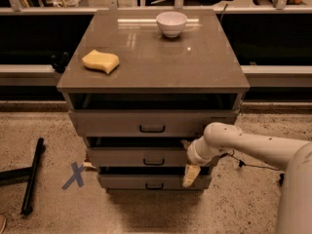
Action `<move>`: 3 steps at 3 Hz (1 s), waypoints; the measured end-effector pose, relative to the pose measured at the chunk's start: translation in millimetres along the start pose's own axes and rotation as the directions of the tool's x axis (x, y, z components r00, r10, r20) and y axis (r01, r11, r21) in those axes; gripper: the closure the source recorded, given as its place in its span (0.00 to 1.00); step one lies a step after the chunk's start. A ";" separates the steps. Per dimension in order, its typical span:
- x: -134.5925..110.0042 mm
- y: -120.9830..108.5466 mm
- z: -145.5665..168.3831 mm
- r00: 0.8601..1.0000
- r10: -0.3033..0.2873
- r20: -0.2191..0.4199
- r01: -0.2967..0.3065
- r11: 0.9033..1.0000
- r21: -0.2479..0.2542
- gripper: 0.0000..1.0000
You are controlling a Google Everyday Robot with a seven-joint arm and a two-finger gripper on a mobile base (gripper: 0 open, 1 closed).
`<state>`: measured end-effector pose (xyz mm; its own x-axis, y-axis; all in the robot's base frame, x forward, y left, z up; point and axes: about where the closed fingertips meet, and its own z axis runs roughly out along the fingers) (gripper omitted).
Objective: Open middle drawer
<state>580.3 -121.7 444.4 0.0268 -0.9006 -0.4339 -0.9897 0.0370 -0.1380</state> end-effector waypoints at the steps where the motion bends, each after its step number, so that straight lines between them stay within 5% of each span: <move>1: 0.2 -4.4 22.4 1.000 0.019 -0.001 -0.019 1.000 -0.014 0.13; 3: -2.9 9.8 15.5 1.000 0.010 0.020 -0.010 1.000 0.003 0.66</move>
Offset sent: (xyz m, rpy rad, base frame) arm 0.0002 0.0120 -0.0348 0.0082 0.0497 -0.0232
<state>572.7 -112.0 430.5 0.0197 -0.8912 -0.4532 -0.9896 0.0472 -0.1359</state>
